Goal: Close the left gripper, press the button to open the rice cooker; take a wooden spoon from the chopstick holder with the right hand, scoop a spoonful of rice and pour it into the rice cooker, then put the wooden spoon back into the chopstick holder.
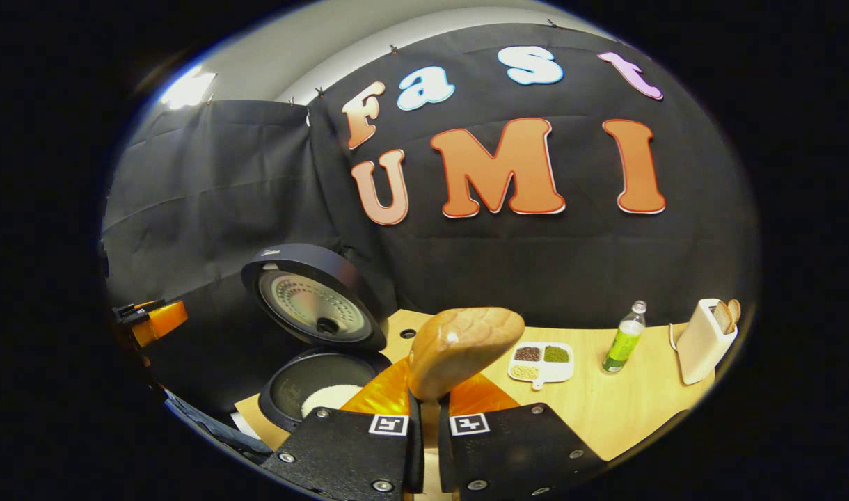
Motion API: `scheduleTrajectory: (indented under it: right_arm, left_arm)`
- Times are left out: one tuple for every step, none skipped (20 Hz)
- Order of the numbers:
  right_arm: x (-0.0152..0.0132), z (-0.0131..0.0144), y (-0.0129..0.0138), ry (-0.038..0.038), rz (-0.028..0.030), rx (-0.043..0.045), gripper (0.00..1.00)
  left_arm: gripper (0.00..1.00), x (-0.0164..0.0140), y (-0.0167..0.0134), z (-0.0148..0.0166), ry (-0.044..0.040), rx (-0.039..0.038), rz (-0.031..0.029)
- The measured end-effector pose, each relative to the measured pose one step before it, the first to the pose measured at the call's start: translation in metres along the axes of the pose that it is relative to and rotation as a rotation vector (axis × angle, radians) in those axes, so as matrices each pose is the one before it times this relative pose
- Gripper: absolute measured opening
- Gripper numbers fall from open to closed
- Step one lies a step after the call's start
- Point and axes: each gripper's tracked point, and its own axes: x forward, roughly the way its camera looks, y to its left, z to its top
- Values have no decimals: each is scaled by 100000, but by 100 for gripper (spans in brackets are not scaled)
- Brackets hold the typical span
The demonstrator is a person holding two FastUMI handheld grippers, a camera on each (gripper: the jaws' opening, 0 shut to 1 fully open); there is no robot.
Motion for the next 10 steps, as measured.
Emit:
scheduleTrajectory:
  right_arm:
    - [-589, -324, -923, 606, -1418, 636, 8]
    - [-529, -417, -963, 734, -1523, 618, 8]
    - [-472, -505, -1175, 950, -2126, 512, 8]
    - [-367, -503, -1034, 734, -1957, 496, 8]
    - [-477, -548, -1384, 970, -2518, 735, 8]
    - [-616, -401, -1204, 768, -2205, 920, 8]
    - [-426, -415, -1131, 671, -2329, 1139, 8]
    - [-450, -482, -1149, 712, -2399, 1159, 8]
    - [-467, -436, -1257, 661, -2582, 1217, 8]
    - [-373, -397, -1295, 590, -2680, 1367, 8]
  left_arm:
    - [94, -125, -575, -2, 9, 279, -647]
    - [94, -162, -684, 52, 57, 210, -1023]
    - [94, -85, -755, 56, 70, 342, -1056]
    - [94, -37, -687, -21, 88, 449, -1239]
    - [94, -54, -727, 75, 112, 618, -1148]
    - [93, -8, -617, -8, 53, 573, -1151]
    - [93, 72, -675, 99, 59, 539, -1090]
    - [93, 86, -581, 30, -50, 451, -961]
    - [93, 65, -658, 130, -219, 638, -921]
    - [93, 109, -588, 96, -179, 414, -941]
